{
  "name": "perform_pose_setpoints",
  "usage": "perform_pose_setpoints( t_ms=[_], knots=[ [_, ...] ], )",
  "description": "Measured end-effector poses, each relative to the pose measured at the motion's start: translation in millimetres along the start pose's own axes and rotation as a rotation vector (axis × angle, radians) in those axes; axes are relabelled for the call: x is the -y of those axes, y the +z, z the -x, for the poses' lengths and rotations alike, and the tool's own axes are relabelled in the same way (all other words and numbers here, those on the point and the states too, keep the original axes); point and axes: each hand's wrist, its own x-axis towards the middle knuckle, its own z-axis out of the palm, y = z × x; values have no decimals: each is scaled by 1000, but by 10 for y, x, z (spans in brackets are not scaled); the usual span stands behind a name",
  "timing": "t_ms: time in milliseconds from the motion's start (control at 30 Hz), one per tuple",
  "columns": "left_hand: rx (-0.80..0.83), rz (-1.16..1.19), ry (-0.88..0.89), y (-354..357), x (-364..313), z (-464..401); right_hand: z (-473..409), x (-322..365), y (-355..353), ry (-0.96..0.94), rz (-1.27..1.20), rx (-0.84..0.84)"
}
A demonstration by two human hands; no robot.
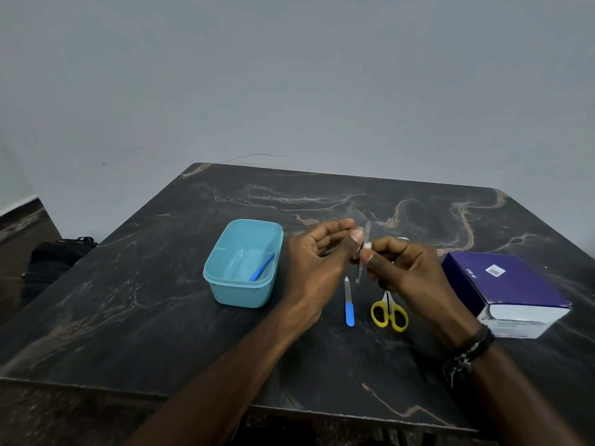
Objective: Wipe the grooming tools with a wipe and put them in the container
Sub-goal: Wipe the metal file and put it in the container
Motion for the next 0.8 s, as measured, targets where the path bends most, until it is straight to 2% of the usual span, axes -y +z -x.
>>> perform_pose_setpoints(
  t_ms=[167,500,700,800],
  knots=[
    [89,-71,-93,19,33,7,-37,-47,-70,41,-238,-107],
    [188,-168,-77,18,66,40,-62,-70,-122,26,-294,-115],
    [197,-303,-44,3,100,37,-74,-81,-146,14,-330,-136],
    [184,-421,38,-7,110,38,-77,-106,-155,43,-290,-140]
  ],
)
